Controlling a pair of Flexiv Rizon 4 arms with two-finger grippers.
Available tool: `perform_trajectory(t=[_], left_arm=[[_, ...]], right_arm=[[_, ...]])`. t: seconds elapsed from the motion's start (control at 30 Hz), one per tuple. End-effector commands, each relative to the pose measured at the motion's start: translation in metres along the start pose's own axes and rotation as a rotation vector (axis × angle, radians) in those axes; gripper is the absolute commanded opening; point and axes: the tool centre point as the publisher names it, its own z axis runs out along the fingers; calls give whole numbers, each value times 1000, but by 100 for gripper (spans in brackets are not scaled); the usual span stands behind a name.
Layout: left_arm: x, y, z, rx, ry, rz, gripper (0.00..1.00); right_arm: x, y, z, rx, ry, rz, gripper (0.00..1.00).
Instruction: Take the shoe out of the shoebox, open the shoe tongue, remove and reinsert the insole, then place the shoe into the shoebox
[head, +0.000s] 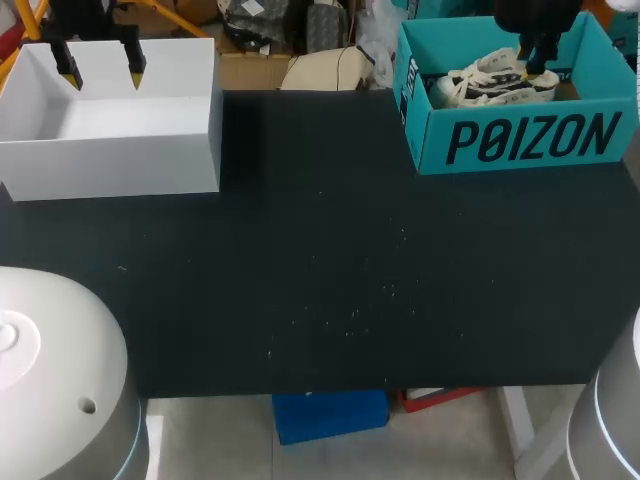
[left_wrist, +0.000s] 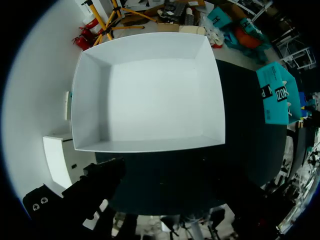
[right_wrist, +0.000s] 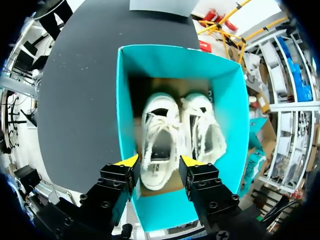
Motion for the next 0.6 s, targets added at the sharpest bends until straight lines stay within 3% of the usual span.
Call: perform_trajectory(t=[0.03,0.3,0.6], left_arm=[[0,0,0,-1,-2,-1,100],[0,0,0,-1,-2,-1,100],[0,0,0,-1,-2,-1,100]], right_arm=[[-31,-1,22,-6,69,-28,53],[-47,-11,54,-1,114,-87,47],[-49,-25,99,1,186,-105,44]])
